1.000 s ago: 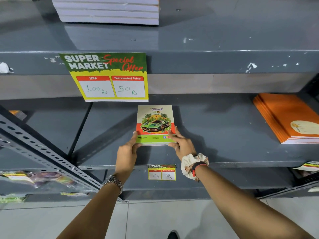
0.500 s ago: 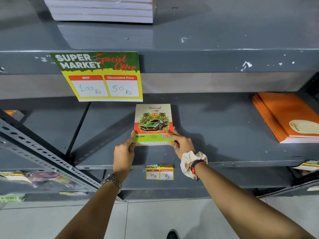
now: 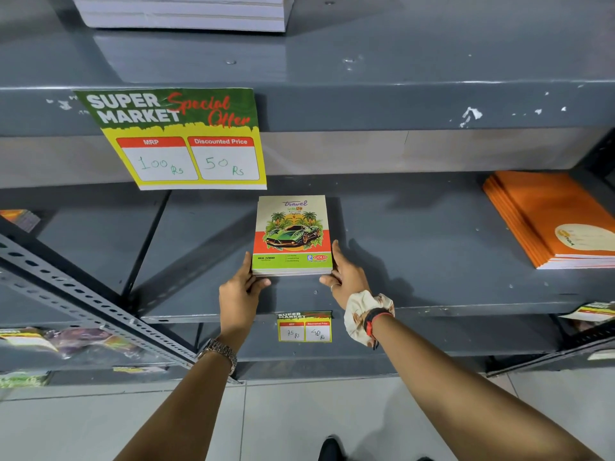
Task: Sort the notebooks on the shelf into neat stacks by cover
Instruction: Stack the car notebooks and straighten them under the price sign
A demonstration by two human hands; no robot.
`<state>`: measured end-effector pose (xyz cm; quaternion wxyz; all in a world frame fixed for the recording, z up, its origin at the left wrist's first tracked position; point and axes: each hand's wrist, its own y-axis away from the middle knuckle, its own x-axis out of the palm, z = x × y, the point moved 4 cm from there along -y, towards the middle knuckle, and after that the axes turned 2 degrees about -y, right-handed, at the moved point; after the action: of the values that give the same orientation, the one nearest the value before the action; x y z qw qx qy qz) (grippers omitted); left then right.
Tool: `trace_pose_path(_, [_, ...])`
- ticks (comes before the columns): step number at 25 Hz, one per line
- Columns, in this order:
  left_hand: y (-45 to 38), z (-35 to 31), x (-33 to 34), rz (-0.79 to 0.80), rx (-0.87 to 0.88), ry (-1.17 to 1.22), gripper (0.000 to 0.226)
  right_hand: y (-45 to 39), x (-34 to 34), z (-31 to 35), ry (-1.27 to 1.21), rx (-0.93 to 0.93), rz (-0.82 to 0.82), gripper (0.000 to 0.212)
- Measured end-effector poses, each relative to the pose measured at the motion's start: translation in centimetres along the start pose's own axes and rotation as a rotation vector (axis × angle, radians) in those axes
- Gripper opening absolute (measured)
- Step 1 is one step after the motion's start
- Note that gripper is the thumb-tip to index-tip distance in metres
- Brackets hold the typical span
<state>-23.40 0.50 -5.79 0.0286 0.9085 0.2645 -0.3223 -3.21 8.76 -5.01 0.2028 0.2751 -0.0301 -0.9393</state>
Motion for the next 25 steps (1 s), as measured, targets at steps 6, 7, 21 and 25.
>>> trace_pose_path(6, [-0.9,-0.1,-0.3,-0.038,0.032,-0.082,0.058,-1.0,0.1,-0.8,0.014,0.038,-0.057,0.066])
trace_pose_path(7, [-0.8,-0.4,-0.4,-0.045,0.049,-0.108,0.057,-1.1,0.1,-0.8,0.023,0.019,-0.055,0.065])
trace_pose_path(21, [-1.1,0.1,-0.2,-0.096,0.037,-0.019,0.048,-1.5,-0.2,-0.6,0.075,-0.062,-0.100,0.052])
trace_pose_path(25, [-1.1,0.0,-0.2,-0.110,0.024,-0.015,0.047,-1.6,-0.1,-0.7,0.081,-0.052,-0.105,0.054])
